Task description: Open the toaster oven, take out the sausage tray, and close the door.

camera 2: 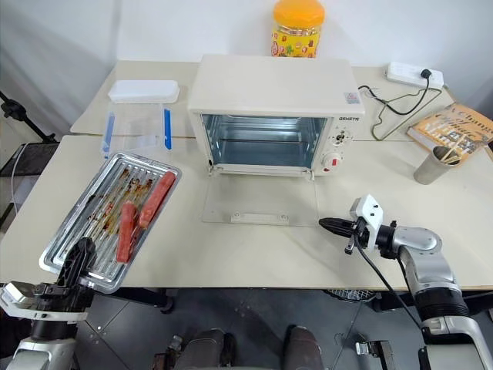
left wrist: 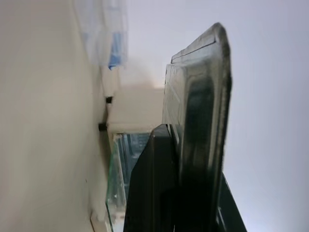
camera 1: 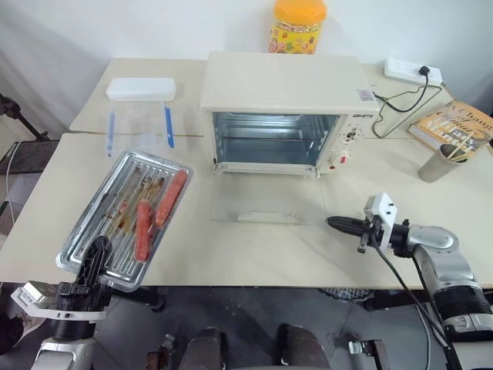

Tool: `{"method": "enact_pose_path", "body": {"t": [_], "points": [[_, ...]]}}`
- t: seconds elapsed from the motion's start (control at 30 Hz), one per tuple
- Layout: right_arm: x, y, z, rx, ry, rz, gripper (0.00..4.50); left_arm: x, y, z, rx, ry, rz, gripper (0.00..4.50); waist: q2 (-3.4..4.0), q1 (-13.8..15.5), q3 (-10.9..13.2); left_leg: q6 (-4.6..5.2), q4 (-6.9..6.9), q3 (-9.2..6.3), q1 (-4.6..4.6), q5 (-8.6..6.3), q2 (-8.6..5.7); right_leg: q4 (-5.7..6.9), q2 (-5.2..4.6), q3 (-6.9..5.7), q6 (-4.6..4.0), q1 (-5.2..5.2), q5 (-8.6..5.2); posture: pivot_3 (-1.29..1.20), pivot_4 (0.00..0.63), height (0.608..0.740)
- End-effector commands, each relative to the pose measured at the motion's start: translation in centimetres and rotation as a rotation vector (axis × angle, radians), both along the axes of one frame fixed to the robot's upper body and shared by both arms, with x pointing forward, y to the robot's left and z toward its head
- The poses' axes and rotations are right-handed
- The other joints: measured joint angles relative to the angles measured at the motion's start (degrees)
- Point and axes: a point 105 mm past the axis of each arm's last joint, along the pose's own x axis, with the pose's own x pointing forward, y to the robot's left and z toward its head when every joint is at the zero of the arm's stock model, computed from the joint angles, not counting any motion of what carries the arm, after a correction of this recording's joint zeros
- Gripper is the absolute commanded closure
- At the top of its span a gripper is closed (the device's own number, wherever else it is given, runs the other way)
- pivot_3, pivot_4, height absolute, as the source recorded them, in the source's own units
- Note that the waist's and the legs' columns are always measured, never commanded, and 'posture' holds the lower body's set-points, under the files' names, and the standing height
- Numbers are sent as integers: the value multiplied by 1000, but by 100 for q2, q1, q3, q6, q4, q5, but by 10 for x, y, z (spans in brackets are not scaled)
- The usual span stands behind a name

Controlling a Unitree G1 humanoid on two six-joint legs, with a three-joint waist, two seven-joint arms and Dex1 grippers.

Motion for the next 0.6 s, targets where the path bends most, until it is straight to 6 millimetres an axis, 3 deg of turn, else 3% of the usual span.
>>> {"method": "enact_pose_path", "body": {"t": [0.03,0.2,0.6], "points": [[1,8,4,29,5,36,4460,3,-1,16,-9,-54,26,4500,-2,2,-1,0,1,0,0,0,0,0,0,0,0,1,0,0,150,740],[2,17,17,81,-41,57,4460,12,-5,21,-43,-65,35,4500,-2,2,-1,2,1,0,0,-1,-1,-1,1,0,0,1,0,0,150,740],[-8,23,101,304,-192,69,4460,15,-11,24,-46,-56,28,4500,-2,13,-1,3,1,0,-6,-9,0,-7,2,0,1,-3,1,0,150,740]]}}
